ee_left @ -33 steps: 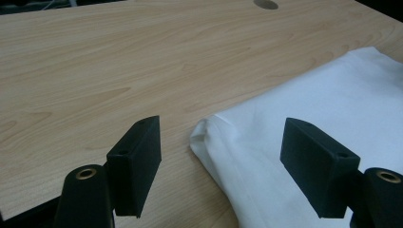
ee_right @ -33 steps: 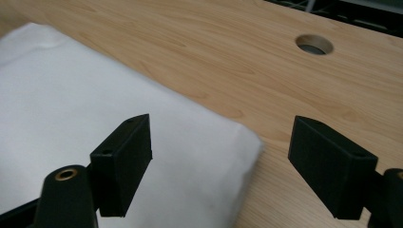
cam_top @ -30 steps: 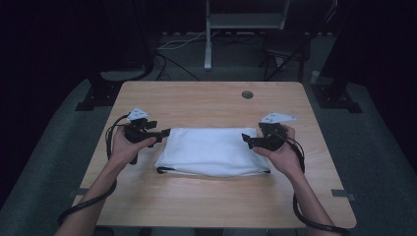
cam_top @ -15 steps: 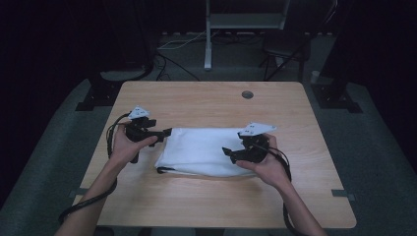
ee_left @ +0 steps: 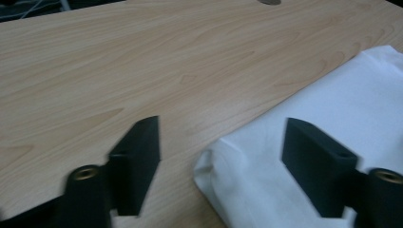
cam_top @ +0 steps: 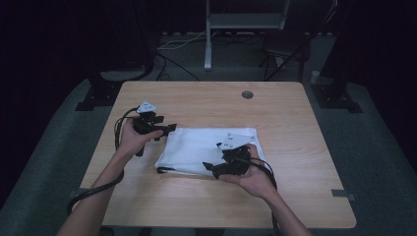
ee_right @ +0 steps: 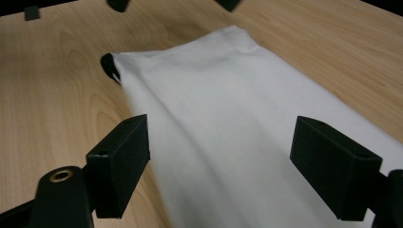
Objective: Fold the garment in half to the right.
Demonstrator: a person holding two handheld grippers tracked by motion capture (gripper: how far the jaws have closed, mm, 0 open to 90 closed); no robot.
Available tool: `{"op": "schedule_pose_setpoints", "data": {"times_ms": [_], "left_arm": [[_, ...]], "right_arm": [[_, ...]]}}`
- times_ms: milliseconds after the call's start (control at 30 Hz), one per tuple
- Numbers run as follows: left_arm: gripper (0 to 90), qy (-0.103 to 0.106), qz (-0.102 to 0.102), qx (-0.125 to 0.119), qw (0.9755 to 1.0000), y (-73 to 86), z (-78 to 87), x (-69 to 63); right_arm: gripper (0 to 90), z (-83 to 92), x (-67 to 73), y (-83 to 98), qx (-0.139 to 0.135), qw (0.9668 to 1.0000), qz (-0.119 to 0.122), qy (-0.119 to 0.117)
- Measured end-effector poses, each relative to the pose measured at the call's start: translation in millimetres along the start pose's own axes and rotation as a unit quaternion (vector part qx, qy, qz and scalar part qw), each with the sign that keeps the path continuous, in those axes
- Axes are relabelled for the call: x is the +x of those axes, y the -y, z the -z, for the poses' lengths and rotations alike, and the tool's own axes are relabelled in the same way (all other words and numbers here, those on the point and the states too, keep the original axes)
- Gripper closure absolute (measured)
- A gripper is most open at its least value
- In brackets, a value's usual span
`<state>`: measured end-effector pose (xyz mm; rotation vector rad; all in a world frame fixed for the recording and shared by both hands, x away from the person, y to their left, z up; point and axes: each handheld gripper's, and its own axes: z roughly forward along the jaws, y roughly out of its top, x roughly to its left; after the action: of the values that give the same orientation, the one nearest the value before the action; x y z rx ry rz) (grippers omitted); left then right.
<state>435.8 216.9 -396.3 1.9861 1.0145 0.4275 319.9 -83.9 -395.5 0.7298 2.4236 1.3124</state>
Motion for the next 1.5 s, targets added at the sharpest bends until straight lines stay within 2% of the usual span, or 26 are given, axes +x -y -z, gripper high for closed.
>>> {"op": "schedule_pose_setpoints", "data": {"times_ms": [133,167,267,367,567,700,800,933,1133,1267,1333,1500], "left_arm": [[32.8,0.002,0.005,0.006,1.0000,-3.2,-8.8,1.6],[33.0,0.005,0.000,0.016,0.9999,-4.1,-13.2,0.2],[35.2,0.010,-0.005,0.025,0.9996,-4.2,-20.9,-3.1],[39.8,0.005,-0.016,0.044,0.9989,-2.3,-28.2,-3.8],[48.1,0.009,-0.013,0.069,0.9975,0.0,-33.1,-3.6],[53.8,0.010,0.002,0.072,0.9974,1.6,-33.8,-1.0],[58.2,0.020,0.014,0.080,0.9965,3.1,-36.3,-0.7],[65.6,0.022,0.012,0.087,0.9959,4.6,-39.4,-0.3],[77.9,0.027,0.004,0.086,0.9959,4.5,-39.1,-2.1],[80.8,0.026,0.002,0.085,0.9960,3.6,-37.4,-3.5],[82.5,0.028,0.002,0.086,0.9959,3.7,-36.8,-4.1],[83.5,0.030,-0.001,0.087,0.9958,3.3,-34.7,-5.1]], "right_arm": [[20.6,-5.1,10.3,-5.8,-0.004,0.9999,0.009,-0.014],[20.6,-6.1,12.0,-7.0,-0.003,0.9998,0.012,-0.015],[20.6,-10.4,17.7,-10.6,-0.004,0.9996,0.018,-0.023],[20.6,-15.1,22.5,-12.4,-0.002,0.9993,0.022,-0.030],[20.6,-20.5,27.0,-12.0,0.003,0.9990,0.026,-0.037],[20.6,-20.7,27.1,-11.7,0.004,0.9990,0.025,-0.038],[20.6,-22.9,29.9,-11.9,0.005,0.9987,0.027,-0.042],[20.6,-26.8,33.4,-12.0,0.008,0.9985,0.028,-0.047],[20.7,-33.7,39.6,-15.6,0.013,0.9979,0.033,-0.054],[21.5,-40.6,45.0,-20.1,0.017,0.9971,0.041,-0.061],[21.6,-46.9,48.8,-23.5,0.022,0.9961,0.054,-0.066],[21.7,-63.1,54.4,-26.7,0.034,0.9947,0.064,-0.073]]}}
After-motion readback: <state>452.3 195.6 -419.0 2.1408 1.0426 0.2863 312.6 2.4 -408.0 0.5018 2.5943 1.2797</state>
